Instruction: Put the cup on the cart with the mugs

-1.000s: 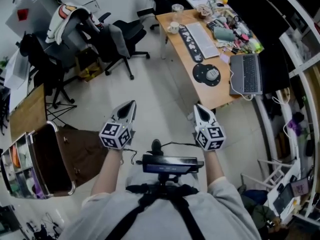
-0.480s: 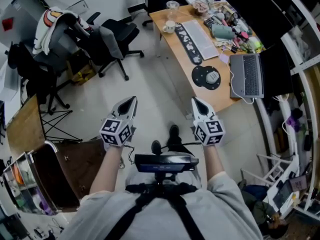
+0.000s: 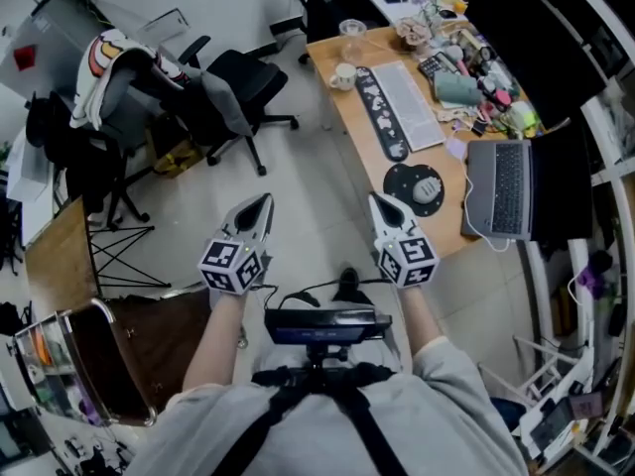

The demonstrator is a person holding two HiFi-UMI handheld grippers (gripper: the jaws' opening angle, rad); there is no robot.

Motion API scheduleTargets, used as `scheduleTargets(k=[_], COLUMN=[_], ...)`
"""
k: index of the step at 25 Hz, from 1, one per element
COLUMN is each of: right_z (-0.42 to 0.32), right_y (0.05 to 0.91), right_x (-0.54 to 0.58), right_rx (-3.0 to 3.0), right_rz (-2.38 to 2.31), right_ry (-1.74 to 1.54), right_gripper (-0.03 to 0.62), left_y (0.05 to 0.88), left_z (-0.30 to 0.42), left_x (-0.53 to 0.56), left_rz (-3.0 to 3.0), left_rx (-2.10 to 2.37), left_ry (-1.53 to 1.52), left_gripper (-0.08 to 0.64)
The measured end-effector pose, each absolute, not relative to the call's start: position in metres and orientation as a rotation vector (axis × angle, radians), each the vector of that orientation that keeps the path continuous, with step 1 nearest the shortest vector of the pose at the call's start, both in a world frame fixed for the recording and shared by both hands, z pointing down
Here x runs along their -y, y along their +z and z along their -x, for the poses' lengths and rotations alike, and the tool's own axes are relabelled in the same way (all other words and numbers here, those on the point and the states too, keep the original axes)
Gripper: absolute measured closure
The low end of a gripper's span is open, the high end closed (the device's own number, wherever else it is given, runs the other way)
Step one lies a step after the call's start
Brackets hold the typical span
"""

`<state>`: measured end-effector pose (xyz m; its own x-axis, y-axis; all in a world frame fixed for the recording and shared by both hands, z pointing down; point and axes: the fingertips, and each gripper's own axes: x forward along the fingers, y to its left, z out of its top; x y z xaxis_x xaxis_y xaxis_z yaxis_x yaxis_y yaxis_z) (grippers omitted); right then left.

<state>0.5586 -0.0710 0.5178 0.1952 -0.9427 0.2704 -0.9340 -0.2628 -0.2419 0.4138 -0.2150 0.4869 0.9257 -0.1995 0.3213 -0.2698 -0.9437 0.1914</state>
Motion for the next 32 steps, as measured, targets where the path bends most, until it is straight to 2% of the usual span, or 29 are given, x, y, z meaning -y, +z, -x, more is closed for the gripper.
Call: scheduleTargets(k=[9,19,22,25,32], right_z=[-0.613,-0.667,-0.687,-0.711,-0.772], right_y=[0.528,0.537,0.545,0.561,0.613], right_x=[0.127,0.22,0.239,0.256,0.296], right_rx=[-1.942,-1.849,-1.819,-1.814,-1.846], right_rz=[2.377,2.509,2.566,2.584,2.594], right_ry=[-0.586,-0.583,-0.585,-0.621,-0.697], right_gripper=[0.581,0.58,0.541,0.455,0.309], left_y=[0.477,0.485,0.49,0.495,0.52], left_z=[-0.475,-0.53,-0.542,-0.556,-0.588], left_x=[0.252,0.323,0.337,0.348,0.374], left_rz=[-2.884,-2.899,-2.9,-2.905,-2.86], left_rx=[0.356,0.152,0.088,0.061,0.133], left_ry=[0.465,0.476,0.486,0.511,0.569], left_gripper=[0.558,0.558,0.558,0.558,0.558])
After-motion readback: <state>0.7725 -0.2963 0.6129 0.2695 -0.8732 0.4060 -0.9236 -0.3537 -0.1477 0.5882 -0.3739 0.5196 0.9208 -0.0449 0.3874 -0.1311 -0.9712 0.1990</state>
